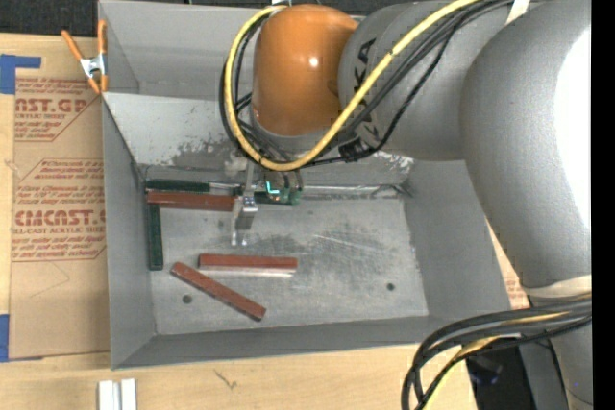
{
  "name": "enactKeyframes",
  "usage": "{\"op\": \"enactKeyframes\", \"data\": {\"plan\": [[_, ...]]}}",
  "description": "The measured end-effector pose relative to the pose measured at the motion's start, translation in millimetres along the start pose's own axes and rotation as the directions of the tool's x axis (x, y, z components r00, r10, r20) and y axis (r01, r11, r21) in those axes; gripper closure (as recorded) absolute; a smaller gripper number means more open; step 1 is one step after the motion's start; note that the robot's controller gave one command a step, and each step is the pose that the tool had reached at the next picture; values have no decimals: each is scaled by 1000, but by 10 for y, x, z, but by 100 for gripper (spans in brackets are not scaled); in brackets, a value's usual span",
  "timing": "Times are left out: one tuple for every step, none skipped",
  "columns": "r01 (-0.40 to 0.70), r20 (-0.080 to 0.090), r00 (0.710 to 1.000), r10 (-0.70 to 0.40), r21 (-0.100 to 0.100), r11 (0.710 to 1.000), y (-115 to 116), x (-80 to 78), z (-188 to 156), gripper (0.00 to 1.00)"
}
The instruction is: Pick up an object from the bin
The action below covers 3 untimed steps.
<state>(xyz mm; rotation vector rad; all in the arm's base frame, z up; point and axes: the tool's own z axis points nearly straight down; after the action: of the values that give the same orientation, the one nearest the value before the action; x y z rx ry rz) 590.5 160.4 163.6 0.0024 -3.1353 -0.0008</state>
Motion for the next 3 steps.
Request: {"op": "enactKeyframes", "data": {"plan": [[-1,8,1000,1,-1,1000,-6,-20,-47,0],[72,11,997,-72,0,997,-83,380,612,0],[356,31,934,-355,2,935,-171,508,873,100]]}}
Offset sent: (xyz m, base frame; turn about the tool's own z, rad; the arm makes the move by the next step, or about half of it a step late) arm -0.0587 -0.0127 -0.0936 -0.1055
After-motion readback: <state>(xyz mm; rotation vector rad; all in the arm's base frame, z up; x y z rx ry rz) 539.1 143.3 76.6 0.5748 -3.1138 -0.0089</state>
